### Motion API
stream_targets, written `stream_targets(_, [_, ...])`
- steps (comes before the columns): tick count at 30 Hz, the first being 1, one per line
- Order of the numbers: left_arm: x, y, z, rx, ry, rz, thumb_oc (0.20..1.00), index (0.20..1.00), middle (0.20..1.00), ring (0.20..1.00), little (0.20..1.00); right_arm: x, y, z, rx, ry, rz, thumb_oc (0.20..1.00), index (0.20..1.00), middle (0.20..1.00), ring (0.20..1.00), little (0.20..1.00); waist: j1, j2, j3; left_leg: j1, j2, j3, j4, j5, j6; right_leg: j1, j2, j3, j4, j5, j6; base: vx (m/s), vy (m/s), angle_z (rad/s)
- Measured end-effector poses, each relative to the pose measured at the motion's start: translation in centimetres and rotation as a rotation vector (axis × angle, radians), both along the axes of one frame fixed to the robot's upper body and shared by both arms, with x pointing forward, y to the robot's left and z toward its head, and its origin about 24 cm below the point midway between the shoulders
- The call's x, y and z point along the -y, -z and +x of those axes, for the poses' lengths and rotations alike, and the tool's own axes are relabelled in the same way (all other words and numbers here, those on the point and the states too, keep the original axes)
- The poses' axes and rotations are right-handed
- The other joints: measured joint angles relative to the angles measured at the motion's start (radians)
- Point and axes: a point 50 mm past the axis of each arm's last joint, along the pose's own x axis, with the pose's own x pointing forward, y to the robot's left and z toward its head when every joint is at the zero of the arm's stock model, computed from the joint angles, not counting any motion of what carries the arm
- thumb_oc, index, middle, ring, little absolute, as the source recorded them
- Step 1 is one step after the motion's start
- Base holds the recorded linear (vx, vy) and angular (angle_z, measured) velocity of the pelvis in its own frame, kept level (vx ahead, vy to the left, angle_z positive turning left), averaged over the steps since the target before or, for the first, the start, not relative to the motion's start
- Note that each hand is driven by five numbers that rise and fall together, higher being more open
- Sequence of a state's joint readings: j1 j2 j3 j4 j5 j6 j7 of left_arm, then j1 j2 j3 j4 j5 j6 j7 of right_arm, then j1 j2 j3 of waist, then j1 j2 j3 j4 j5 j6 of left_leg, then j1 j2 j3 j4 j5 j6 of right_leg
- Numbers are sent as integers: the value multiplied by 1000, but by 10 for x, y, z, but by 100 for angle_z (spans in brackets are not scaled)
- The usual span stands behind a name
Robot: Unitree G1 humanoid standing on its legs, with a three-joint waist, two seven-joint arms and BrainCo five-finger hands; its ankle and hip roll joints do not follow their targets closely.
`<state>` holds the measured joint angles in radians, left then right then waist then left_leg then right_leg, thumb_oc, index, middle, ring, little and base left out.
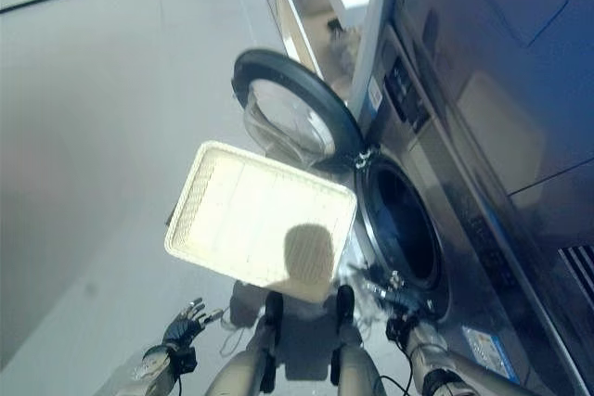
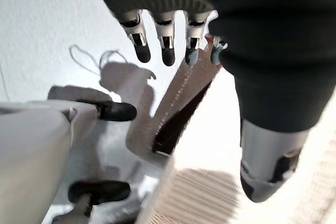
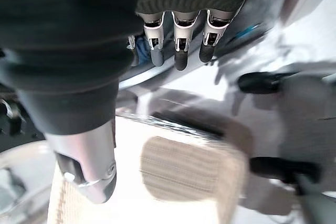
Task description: Put the clothes into the washing machine.
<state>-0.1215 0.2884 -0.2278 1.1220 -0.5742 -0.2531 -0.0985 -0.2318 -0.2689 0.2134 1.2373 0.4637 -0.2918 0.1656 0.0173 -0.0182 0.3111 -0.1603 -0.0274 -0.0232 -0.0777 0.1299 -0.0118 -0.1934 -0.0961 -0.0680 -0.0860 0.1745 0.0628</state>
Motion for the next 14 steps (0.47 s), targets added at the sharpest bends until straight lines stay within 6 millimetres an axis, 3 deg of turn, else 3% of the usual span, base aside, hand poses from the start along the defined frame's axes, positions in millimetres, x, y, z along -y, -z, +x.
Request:
stream_targets(2, [-2, 7, -14, -46, 9, 5, 1000, 1000, 1000, 1000, 1000, -2, 12, -21, -92, -74, -36, 1000, 1000, 1000, 1000, 1000, 0, 1, -44, 41, 7, -11, -10, -4, -11, 45, 9, -18, -6, -15, -5, 117, -55, 20])
stream_targets(8, [5, 21, -35, -169, 46, 6, 1000, 1000, 1000, 1000, 1000, -11, 28, -47, -246, -153, -54, 1000, 1000, 1000, 1000, 1000, -1, 10, -135, 132, 24, -34, -10, -37, -26, 147, 28, -36, -6, -58, -15, 157, -24, 11])
stream_targets(10, [11, 26, -44, -206, 53, -4, 1000, 1000, 1000, 1000, 1000, -11, 34, -61, -295, -163, -53, 1000, 1000, 1000, 1000, 1000, -1, 22, -194, 148, 32, -37, -10, -50, -25, 163, 36, -36, -6, -70, -23, 185, -20, 2])
stream_targets(14, [19, 35, -64, -280, 94, 4, 1000, 1000, 1000, 1000, 1000, -12, 40, -78, -358, -199, -64, 1000, 1000, 1000, 1000, 1000, -2, 40, -247, 188, 43, -38, -6, -67, -36, 212, 53, -35, -6, -88, -37, 109, -22, -3])
